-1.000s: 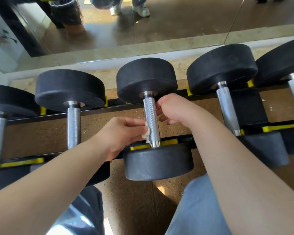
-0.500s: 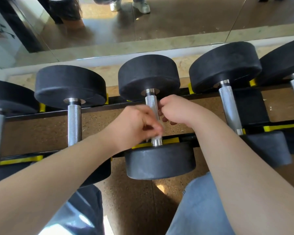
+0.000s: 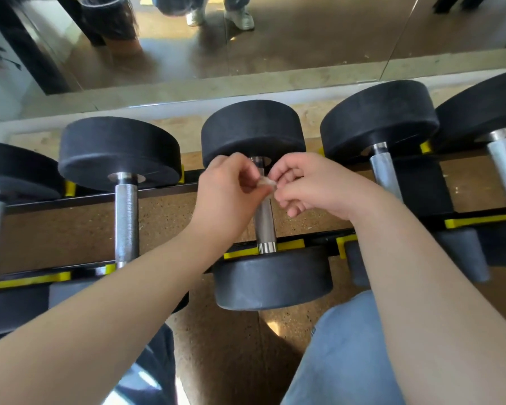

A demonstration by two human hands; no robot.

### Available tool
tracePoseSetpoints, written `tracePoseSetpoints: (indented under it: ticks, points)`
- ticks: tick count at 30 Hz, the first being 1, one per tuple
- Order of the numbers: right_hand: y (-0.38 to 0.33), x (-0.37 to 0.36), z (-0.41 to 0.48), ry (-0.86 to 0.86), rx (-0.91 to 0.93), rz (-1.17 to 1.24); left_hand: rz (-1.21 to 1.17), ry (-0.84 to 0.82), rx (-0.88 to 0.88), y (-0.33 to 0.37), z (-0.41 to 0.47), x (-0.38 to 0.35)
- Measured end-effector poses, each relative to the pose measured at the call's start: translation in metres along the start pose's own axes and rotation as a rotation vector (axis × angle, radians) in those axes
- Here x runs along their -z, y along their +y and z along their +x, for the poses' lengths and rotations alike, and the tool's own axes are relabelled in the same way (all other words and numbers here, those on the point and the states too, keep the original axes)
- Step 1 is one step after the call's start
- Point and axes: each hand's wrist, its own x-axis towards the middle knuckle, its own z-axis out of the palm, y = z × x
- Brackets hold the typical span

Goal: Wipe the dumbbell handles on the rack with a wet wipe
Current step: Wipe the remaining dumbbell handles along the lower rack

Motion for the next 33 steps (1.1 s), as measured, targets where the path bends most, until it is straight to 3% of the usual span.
tracePoseSetpoints:
  ticks: [3, 5, 8, 10, 12, 18, 20, 23, 25, 30, 33]
  points:
    - [0.0, -0.004, 0.001, 0.119, 0.147, -0.141, -0.079, -0.006, 0.053, 0.0, 0.001, 0.001]
    - [0.0, -0.008, 0.004, 0.178, 0.196, -0.276, -0.268, -0.017, 0.155, -0.005, -0.007, 0.005]
    - [-0.001, -0.007, 0.002, 0.137, 0.093, -0.382, -0.353, -0.014, 0.312, -0.017, -0.009, 0.009]
    - [-0.002, -0.006, -0.002, -0.026, -0.055, -0.424, -0.377, -0.112, 0.42, -0.02, -0.007, 0.007]
    - [-0.001, -0.007, -0.002, -0.113, -0.171, -0.401, -0.476, -0.219, 0.507, -0.017, -0.006, 0.003]
    - [0.009, -0.026, 0.026, 0.263, -0.033, -0.021, -0.668, -0.269, 0.612, -0.018, -0.002, 0.003]
    - [0.007, -0.027, 0.024, 0.15, -0.084, -0.108, -0.679, -0.284, 0.622, -0.018, -0.001, 0.003]
    - [0.005, -0.023, 0.01, -0.24, -0.299, -0.323, -0.673, -0.264, 0.638, -0.018, 0.0, 0.002]
    - [0.003, -0.024, 0.006, -0.325, -0.374, -0.202, -0.659, -0.261, 0.651, -0.019, 0.0, 0.001]
    - [0.002, -0.028, 0.025, 0.03, -0.27, 0.374, -0.654, -0.298, 0.675, -0.021, 0.003, 0.001]
    - [0.005, -0.03, 0.032, 0.087, -0.252, 0.542, -0.67, -0.3, 0.691, -0.022, 0.003, 0.001]
